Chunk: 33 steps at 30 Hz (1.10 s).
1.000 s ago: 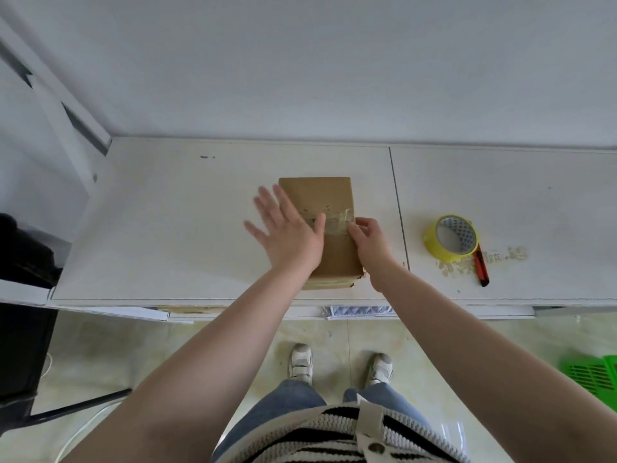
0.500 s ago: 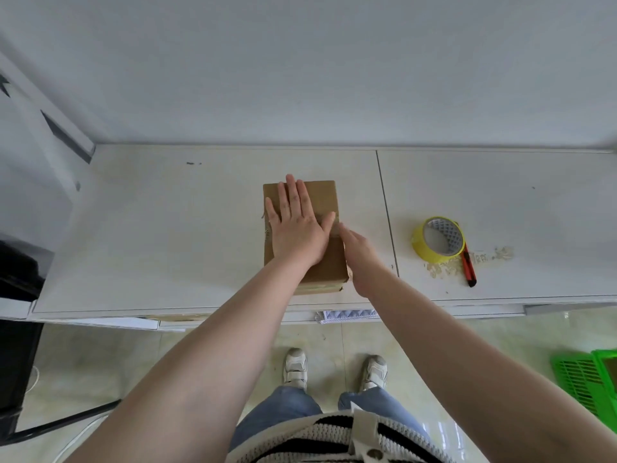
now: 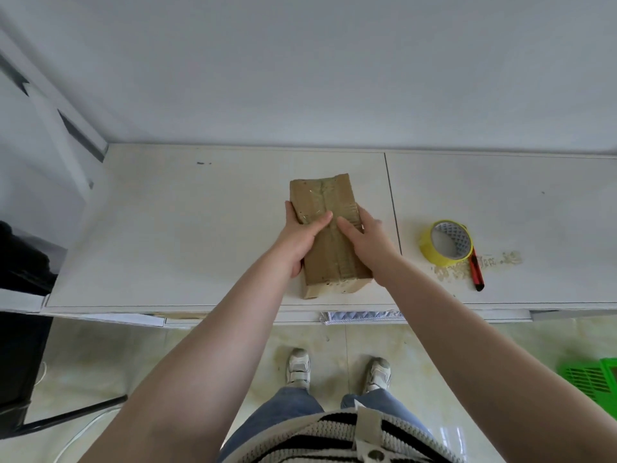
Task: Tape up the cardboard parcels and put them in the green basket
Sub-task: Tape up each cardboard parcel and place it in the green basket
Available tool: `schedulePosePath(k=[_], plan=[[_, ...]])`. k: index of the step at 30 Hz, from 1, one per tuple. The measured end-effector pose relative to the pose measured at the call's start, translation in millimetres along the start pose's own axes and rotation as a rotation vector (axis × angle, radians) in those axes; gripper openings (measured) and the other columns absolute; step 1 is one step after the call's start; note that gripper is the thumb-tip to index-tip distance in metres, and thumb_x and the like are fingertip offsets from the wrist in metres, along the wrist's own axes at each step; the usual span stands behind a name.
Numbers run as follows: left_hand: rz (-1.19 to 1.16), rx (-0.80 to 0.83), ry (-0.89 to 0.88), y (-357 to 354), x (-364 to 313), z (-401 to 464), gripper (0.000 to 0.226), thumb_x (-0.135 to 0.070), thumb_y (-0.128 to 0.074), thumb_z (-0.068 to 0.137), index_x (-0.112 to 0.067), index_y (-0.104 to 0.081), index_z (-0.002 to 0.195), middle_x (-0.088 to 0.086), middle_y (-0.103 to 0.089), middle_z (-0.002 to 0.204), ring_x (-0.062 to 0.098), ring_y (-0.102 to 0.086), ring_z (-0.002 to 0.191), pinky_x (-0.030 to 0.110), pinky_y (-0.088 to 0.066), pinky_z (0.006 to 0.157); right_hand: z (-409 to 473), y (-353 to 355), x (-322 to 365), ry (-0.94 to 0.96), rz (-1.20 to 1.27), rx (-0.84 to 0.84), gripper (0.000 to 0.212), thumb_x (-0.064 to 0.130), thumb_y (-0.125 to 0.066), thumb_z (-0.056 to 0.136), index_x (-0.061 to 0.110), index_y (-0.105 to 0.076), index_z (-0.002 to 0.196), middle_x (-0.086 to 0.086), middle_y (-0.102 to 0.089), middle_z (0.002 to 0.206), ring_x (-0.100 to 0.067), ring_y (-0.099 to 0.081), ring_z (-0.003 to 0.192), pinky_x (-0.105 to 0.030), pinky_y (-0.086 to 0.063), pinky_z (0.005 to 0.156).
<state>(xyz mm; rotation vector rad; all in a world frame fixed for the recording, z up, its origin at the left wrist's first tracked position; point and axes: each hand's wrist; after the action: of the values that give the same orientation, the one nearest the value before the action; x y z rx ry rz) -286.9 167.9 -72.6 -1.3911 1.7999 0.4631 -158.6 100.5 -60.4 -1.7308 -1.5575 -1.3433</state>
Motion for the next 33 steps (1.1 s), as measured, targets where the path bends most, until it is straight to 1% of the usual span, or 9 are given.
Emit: schedulePosePath(k=[4, 9, 13, 17, 19, 22, 26, 30, 33], plan=[[-0.008, -0.011, 0.000, -1.0, 0.6, 2.2, 0.071, -0.031, -0.073, 0.088, -0.030, -0.028, 0.143, 0.005, -0.061, 0.129, 0.023, -0.065, 0.107, 0.041, -0.057, 0.085, 2.2, -4.6, -5.3, 0.080, 0.092, 0.050, 0.038, 0.023, -0.048, 0.102, 0.021, -0.045, 0.140, 0.008, -0.064, 0.112, -0.010, -0.063, 0.102, -0.019, -0.054, 0.074], [-0.009, 0.013, -0.018, 0.1, -1.7, -1.1, 0.060, -0.024, -0.069, 0.090, -0.025, -0.034, 0.139, 0.009, -0.061, 0.128, 0.026, -0.065, 0.108, 0.042, -0.056, 0.083, 4.1, -3.6, -5.2, 0.064, 0.111, 0.062, 0.040, 0.024, -0.048, 0.101, 0.024, -0.045, 0.141, 0.004, -0.064, 0.121, -0.012, -0.062, 0.109, -0.029, -0.052, 0.087], [-0.246, 0.149, 0.059, 33.6, -1.8, -6.8, 0.056, -0.033, -0.062, 0.092, -0.014, -0.046, 0.142, 0.012, -0.065, 0.125, 0.023, -0.070, 0.097, 0.037, -0.060, 0.070, 0.7, 14.1, -1.0, -0.056, 0.204, 0.049, 0.053, 0.054, -0.052, 0.094, 0.040, -0.042, 0.144, 0.014, -0.051, 0.137, -0.002, -0.049, 0.117, -0.030, -0.036, 0.099], [-0.427, 0.325, 0.016, 50.8, 7.5, -9.4, 0.091, -0.054, -0.078, 0.069, -0.015, -0.046, 0.145, 0.013, -0.057, 0.138, 0.029, -0.056, 0.124, 0.048, -0.053, 0.096, -5.4, 24.7, -4.9, -0.180, 0.323, 0.167, 0.066, 0.061, -0.062, 0.080, 0.030, -0.050, 0.137, 0.002, -0.065, 0.126, -0.019, -0.064, 0.112, -0.040, -0.049, 0.100], [-0.399, 0.365, 0.023, 50.0, 8.0, -7.6, 0.103, -0.058, -0.086, 0.057, -0.017, -0.048, 0.144, 0.013, -0.055, 0.140, 0.030, -0.055, 0.126, 0.048, -0.051, 0.099, -10.4, 25.1, -3.4, -0.232, 0.464, 0.286, 0.059, 0.055, -0.065, 0.077, 0.021, -0.059, 0.126, -0.003, -0.072, 0.113, -0.021, -0.070, 0.097, -0.035, -0.058, 0.084], [-0.277, 0.335, 0.004, 47.0, 6.0, -5.7, 0.082, -0.064, -0.068, 0.074, -0.018, -0.051, 0.141, 0.011, -0.060, 0.136, 0.028, -0.059, 0.122, 0.043, -0.055, 0.092, -14.4, 27.1, -4.0, -0.258, 0.582, 0.278, 0.058, 0.047, -0.070, 0.076, 0.017, -0.061, 0.124, -0.005, -0.073, 0.108, -0.019, -0.072, 0.086, -0.030, -0.058, 0.068], [-0.081, 0.020, -0.153, 39.8, -1.4, 0.9, 0.046, -0.040, -0.055, 0.097, -0.020, -0.052, 0.139, -0.001, -0.066, 0.127, 0.018, -0.061, 0.118, 0.037, -0.048, 0.099, -15.3, 33.1, -9.1, -0.169, 0.601, 0.119, 0.046, 0.035, -0.072, 0.082, 0.025, -0.059, 0.125, -0.001, -0.074, 0.106, -0.017, -0.073, 0.089, -0.031, -0.058, 0.067], [0.092, 0.127, -0.097, 9.9, -14.3, -15.3, 0.054, -0.065, -0.052, 0.087, -0.029, -0.061, 0.126, -0.008, -0.069, 0.121, 0.011, -0.063, 0.115, 0.028, -0.050, 0.091, -23.0, 31.6, -13.2, -0.086, 0.561, 0.034, 0.039, 0.032, -0.070, 0.087, 0.030, -0.057, 0.124, -0.001, -0.074, 0.108, -0.021, -0.072, 0.096, -0.037, -0.059, 0.075], [0.183, 0.098, -0.194, -15.6, -13.3, -24.0, 0.056, -0.051, -0.064, 0.084, -0.019, -0.055, 0.129, -0.004, -0.071, 0.112, 0.009, -0.068, 0.102, 0.031, -0.051, 0.087, -32.5, 36.1, -13.2, -0.048, 0.527, -0.033, 0.029, 0.041, -0.064, 0.091, 0.034, -0.061, 0.119, 0.000, -0.074, 0.107, -0.020, -0.071, 0.097, -0.041, -0.059, 0.079]])
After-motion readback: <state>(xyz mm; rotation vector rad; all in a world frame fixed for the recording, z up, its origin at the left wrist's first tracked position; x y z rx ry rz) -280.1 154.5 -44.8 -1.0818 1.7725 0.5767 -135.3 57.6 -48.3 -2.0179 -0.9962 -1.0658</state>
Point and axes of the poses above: each hand's wrist, its own z-axis towards the middle knuckle, its own y-axis out of the back of the hand, x = y × z
